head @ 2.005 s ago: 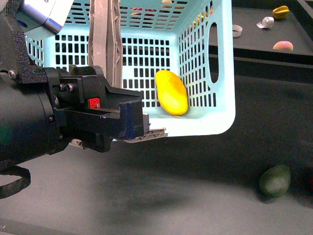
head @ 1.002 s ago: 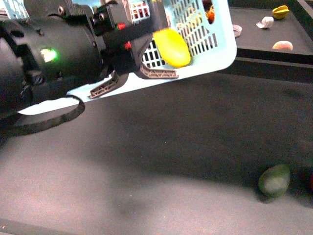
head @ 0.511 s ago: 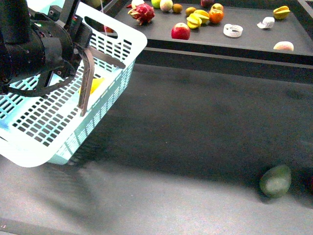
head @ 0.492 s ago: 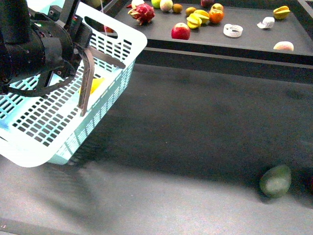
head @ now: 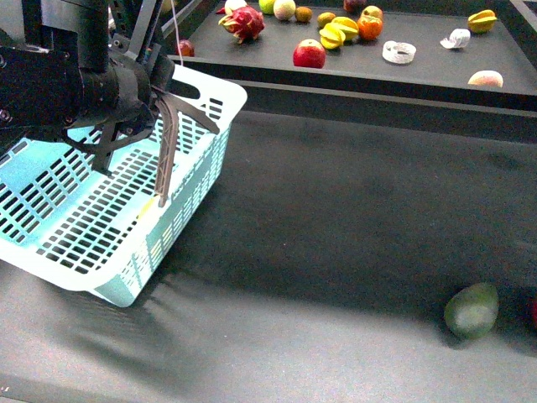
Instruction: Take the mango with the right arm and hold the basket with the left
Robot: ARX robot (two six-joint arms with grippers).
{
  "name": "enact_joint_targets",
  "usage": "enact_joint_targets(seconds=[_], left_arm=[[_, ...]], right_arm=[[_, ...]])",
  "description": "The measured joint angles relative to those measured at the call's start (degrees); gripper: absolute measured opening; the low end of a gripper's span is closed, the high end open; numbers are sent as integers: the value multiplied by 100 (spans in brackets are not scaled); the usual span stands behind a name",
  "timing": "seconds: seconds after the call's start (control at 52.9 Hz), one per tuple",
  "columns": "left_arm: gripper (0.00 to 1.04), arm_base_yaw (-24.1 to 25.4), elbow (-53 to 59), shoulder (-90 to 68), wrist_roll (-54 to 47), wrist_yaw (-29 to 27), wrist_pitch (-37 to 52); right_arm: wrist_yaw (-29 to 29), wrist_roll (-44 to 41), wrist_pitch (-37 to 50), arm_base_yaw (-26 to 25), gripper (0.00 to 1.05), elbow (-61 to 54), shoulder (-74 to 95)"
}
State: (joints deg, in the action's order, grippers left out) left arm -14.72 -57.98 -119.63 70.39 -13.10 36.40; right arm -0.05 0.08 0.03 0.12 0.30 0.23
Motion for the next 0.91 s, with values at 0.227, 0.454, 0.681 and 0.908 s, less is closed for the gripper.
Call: enact_joint_targets(seconds=[0.227,0.454,0.681,0.908], left_arm=[[40,109,-195,-186,-55,-131,-125],[78,205,291,-17,-413,-138,212],[99,723,1672,1276,-1276,181,1023],[99,1325,2922,2509,-1912,428,1569]], right_arm=[[0,0,0,0,97,0,0],[0,0,0,0,97,0,0],[0,0,0,0,97,0,0],[0,0,0,0,97,0,0]])
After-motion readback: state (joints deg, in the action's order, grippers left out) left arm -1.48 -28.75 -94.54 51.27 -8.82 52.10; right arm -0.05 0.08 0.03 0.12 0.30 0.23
